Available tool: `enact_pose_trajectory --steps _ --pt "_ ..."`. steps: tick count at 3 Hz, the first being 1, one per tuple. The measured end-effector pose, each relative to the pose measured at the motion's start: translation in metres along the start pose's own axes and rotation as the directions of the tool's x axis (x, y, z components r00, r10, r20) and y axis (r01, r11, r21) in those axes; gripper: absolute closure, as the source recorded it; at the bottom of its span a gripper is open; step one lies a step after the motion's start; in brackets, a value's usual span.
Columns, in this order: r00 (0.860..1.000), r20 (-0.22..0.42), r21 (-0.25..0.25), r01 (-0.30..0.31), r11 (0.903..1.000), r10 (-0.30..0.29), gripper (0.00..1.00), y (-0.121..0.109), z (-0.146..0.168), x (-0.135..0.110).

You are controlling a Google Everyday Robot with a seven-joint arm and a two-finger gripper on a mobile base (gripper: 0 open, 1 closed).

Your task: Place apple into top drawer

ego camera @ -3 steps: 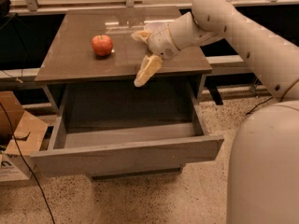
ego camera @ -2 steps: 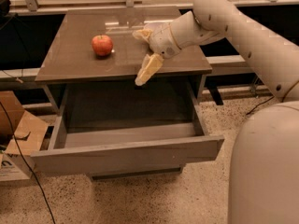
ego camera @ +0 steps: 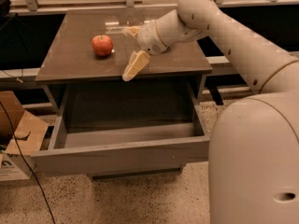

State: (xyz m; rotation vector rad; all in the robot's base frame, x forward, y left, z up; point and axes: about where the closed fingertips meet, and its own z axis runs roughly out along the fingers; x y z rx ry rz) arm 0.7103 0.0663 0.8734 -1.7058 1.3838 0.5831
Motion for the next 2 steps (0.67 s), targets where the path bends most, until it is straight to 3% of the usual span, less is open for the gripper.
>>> enact_pose_trajectory --steps 2 --pt "1.0 -0.007 0.082 -0.007 0.9966 0.008 0.0 -0.026 0.022 -0.014"
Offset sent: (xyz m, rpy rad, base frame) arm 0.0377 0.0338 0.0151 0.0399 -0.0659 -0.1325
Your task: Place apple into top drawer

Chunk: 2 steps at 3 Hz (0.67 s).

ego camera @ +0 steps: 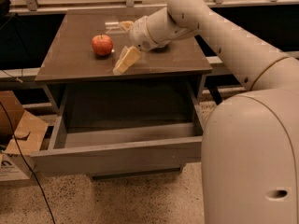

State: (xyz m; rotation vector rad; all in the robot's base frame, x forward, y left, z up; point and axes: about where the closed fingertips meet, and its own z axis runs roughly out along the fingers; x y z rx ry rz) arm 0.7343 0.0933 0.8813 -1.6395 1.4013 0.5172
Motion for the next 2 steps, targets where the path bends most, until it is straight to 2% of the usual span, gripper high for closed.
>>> enact_pose_trajectory --steps 1,2 --pt "1.0 0.017 0.034 -0.02 0.9992 0.019 0.0 -0.011 0.015 -0.003" --pt "0.999 0.034 0.031 -0.04 0.9987 0.039 0.0 -0.021 0.034 -0.003"
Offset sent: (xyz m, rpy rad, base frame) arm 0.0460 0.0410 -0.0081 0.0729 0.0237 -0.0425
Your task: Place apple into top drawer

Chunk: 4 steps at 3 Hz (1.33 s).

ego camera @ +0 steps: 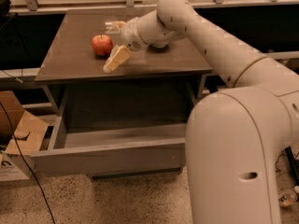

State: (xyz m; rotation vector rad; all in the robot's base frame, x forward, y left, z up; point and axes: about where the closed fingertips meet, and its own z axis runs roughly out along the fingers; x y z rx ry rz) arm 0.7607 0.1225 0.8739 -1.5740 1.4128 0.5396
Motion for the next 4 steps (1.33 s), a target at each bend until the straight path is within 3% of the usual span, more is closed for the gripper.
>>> enact_pose_trajectory --steps 2,4 --pt "0.996 0.077 -0.025 -0.045 0.9987 0.047 0.0 -0.025 0.031 -0.003" --pt "0.993 0.09 -0.073 -0.071 0.9948 0.078 0.0 -0.035 0.049 0.003"
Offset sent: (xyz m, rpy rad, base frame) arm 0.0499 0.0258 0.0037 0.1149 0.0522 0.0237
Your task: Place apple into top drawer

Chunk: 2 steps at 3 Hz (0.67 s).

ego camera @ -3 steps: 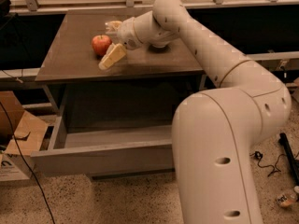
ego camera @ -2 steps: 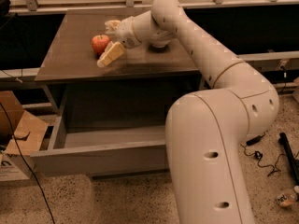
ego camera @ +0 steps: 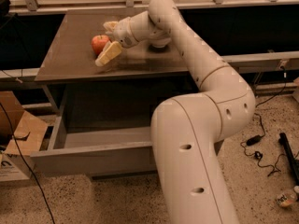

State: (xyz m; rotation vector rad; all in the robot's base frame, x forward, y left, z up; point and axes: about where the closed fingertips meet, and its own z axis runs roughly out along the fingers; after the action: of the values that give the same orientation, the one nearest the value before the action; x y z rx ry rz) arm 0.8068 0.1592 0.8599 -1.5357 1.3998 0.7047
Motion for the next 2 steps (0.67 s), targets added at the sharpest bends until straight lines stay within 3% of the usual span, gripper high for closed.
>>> enact_pose_trajectory --steps 1,2 --pt "1.0 -0.009 -0.029 -0.009 0.9995 0.009 0.0 -0.0006 0.0086 0.0043" --pt "1.0 -0.015 -0.05 -0.013 0.9987 0.013 0.16 -0.0005 0.0135 0.0079"
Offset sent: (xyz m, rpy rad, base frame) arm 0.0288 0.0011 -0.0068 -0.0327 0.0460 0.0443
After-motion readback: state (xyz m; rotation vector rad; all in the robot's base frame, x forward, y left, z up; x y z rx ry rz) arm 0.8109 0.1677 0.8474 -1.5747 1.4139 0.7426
